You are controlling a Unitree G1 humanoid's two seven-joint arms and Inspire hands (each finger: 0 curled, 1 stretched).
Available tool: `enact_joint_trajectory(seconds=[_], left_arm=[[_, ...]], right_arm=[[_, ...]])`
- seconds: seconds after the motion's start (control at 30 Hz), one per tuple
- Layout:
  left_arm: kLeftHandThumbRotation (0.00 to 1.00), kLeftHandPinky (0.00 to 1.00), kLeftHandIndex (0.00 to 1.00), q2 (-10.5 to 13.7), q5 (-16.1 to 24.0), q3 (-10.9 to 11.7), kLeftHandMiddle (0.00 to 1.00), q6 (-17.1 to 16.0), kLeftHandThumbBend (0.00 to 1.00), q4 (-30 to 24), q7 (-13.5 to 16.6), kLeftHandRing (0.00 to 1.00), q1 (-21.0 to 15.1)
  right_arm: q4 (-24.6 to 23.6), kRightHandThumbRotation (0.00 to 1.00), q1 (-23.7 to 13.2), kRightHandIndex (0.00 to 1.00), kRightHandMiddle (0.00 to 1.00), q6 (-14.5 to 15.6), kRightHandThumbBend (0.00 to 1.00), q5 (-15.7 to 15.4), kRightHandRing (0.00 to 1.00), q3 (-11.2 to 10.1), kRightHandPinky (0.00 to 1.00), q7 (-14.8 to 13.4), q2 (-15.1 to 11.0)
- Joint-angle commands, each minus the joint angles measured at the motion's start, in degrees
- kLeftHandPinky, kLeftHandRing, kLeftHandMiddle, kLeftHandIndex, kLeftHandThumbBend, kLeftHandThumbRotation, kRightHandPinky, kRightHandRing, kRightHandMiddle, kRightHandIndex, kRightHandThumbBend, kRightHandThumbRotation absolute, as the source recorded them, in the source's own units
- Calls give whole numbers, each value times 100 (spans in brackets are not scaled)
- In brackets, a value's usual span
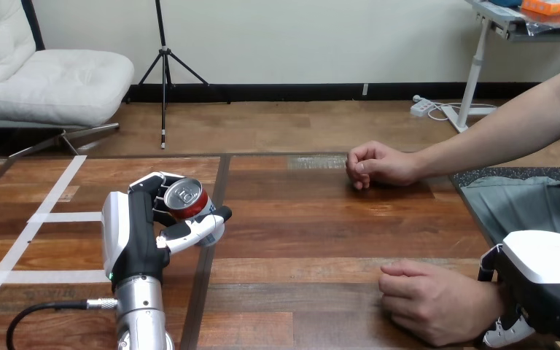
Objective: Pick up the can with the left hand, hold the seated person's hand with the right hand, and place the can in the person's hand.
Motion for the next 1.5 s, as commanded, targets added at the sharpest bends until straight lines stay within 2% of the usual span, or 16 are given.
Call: enact_joint_trajectory(seconds=[0.0, 0.2, 0.43, 0.6, 0.7, 0.93, 1.23, 1.4, 1.47], left_arm=[[0, 39, 47, 44, 16, 37, 45, -129, 63, -342, 37, 42, -311], [0, 39, 48, 59, 48, 23, 46, -72, 62, -369, 30, 42, -309], [0, 40, 48, 44, 16, 39, 46, -73, 62, -377, 9, 42, -309], [0, 40, 48, 41, 23, 38, 46, -29, 63, -394, 11, 42, -307], [0, 39, 48, 41, 18, 39, 46, -33, 63, -389, 4, 42, -309], [0, 39, 48, 39, 33, 31, 46, 5, 63, -422, 4, 42, -295], [0, 38, 48, 36, 50, 20, 46, -18, 63, -409, 25, 42, -291], [0, 38, 48, 28, 50, 19, 46, 10, 62, -423, 19, 42, -286], [0, 38, 48, 31, 54, 15, 46, 10, 62, -424, 17, 42, -284]], right_arm=[[185, 0, 78, 47, 45, 43, 77, -51, 37, 250, 28, 191, -95], [235, 0, 115, 50, 47, -17, 78, -45, 40, 233, 31, 146, -133], [287, 0, 140, 55, 52, -64, 77, -13, 44, 232, 35, 220, -214], [296, 0, 144, 58, 52, -45, 78, -45, 43, 257, 34, 338, -271], [320, 0, 158, 57, 51, -61, 80, -4, 43, 249, 33, 304, -272], [292, 0, 199, 58, 50, 21, 84, 46, 41, 234, 31, 338, -269], [235, 0, 227, 63, 56, 166, 85, 26, 47, 198, 34, 374, -242], [222, 0, 249, 62, 59, 195, 84, 10, 49, 187, 35, 323, -244], [199, 0, 239, 62, 60, 269, 84, -52, 50, 215, 36, 404, -271]])
